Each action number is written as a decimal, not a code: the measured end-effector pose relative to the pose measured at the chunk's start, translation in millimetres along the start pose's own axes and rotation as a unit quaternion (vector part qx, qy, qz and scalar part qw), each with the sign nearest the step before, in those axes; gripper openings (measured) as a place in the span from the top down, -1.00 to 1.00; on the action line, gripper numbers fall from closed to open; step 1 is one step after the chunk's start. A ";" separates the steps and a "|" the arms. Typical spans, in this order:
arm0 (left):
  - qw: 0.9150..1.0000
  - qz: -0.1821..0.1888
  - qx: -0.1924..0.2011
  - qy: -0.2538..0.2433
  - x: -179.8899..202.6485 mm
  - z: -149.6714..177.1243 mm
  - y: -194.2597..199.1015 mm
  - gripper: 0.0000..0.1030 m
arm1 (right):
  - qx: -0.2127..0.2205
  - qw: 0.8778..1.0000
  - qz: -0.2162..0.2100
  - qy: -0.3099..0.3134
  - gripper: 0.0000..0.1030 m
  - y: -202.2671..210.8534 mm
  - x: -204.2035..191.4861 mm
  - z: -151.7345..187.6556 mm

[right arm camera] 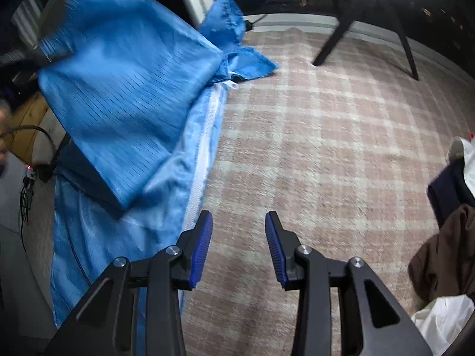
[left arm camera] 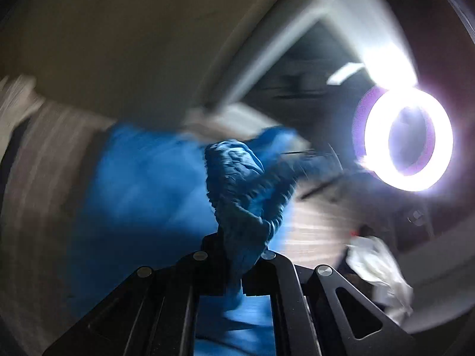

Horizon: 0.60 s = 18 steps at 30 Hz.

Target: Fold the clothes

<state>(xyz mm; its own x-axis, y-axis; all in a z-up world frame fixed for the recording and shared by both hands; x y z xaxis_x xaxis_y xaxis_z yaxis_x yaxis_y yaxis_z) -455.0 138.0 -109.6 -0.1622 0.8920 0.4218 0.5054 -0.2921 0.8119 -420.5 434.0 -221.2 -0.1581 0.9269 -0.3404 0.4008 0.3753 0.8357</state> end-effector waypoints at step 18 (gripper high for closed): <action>0.995 -0.039 -0.049 0.084 -89.9 52.0 -62.8 0.90 | 0.002 0.997 -0.032 0.069 0.06 -44.0 -96.1 -24.4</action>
<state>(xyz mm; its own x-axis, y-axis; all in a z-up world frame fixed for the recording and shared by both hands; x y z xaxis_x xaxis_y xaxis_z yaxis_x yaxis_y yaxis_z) -428.1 94.1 -219.5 -0.3411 0.8452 0.4114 0.4023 -0.2643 0.8765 -445.0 328.5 -214.8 -0.3058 0.8932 -0.3296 0.3891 0.4332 0.8130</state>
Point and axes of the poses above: each gripper's, at about its wrist camera, not at the fingertips, and y roughly against the way its jaws point, x to its right, z to its underside, the point moved 7 cm from there along -y, roughly the way its jaws point, and after that the axes turned 8 degrees about -z, right-handed, at the moved point
